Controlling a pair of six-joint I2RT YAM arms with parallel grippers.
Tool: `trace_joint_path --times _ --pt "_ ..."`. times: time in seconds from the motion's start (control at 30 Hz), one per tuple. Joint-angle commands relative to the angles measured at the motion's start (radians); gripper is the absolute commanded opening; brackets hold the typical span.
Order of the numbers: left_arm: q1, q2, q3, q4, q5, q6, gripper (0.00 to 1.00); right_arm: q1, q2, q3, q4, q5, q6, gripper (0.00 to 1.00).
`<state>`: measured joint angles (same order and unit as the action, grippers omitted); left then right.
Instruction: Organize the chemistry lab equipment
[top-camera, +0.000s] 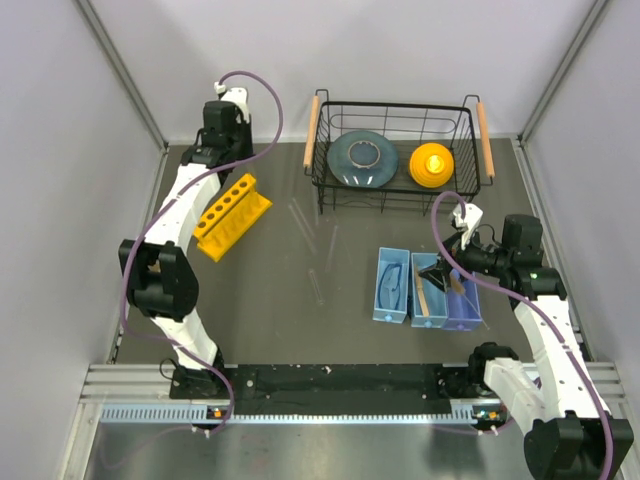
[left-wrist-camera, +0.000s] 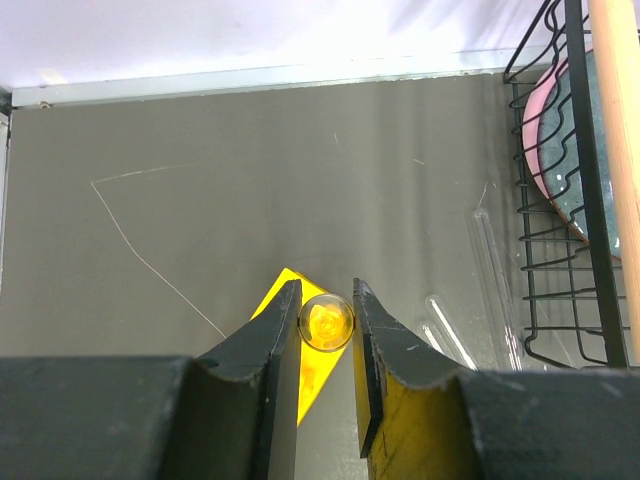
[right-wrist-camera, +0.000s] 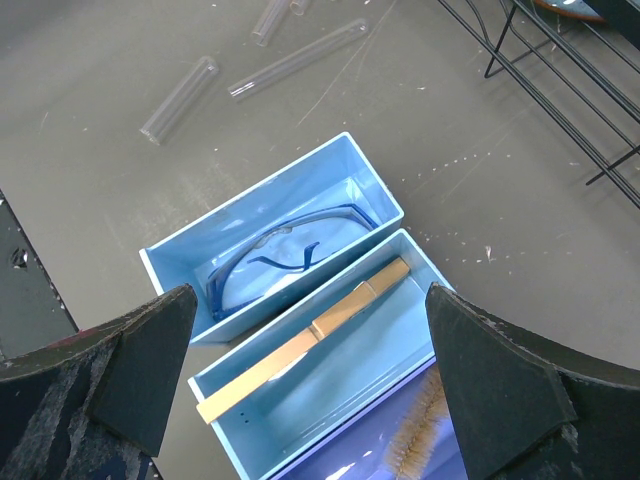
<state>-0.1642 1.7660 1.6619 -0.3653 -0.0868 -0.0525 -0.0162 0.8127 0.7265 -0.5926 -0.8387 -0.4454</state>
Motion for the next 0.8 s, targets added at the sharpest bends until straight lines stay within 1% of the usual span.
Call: trace_joint_path --times 0.0,0.77 --pt "0.006 -0.059 -0.019 0.029 0.018 0.0 0.13 -0.008 0.002 0.004 0.02 -0.014 -0.021 0.99" --pt "0.008 -0.076 0.01 -0.006 0.028 -0.004 0.13 -0.008 0.0 0.002 0.019 -0.016 -0.021 0.99"
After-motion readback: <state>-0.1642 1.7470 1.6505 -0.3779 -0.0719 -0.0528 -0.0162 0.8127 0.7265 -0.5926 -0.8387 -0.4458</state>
